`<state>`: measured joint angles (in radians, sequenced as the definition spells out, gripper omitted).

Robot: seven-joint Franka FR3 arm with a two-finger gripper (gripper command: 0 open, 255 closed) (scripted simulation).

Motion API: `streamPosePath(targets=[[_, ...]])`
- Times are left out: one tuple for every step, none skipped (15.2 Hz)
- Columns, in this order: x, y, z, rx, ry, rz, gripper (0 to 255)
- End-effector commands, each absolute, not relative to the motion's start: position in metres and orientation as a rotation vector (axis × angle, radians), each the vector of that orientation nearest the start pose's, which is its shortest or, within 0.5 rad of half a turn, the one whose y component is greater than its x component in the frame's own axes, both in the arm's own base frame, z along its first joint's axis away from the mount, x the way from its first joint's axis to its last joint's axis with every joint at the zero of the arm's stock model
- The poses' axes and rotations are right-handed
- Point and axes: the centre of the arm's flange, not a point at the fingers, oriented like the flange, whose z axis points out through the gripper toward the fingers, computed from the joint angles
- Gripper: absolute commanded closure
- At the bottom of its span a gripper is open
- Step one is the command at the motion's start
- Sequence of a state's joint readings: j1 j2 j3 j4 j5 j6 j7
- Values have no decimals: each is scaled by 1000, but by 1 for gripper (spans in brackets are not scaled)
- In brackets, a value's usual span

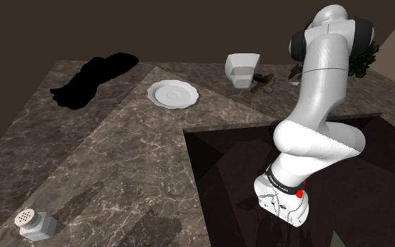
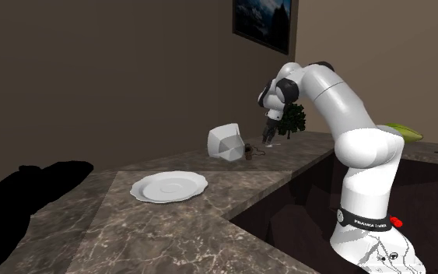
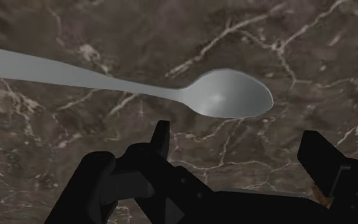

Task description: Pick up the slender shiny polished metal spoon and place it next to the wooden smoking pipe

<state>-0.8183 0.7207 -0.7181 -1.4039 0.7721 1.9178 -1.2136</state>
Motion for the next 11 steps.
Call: streamPosePath(targets=[[180, -696, 370, -2958, 721, -398, 0], [176, -696, 383, -2958, 721, -398, 0], [174, -696, 393, -2958, 721, -398, 0], [174, -696, 393, -2958, 721, -398, 0], [174, -696, 393, -2958, 721, -398, 0], [174, -696, 393, -2958, 721, -398, 0], [174, -696, 393, -2958, 721, -398, 0], [174, -696, 393, -2958, 721, -398, 0], [174, -696, 393, -2958, 721, -398, 0], [174, -696, 393, -2958, 721, -398, 0], [174, -696, 393, -2958, 721, -398, 0]])
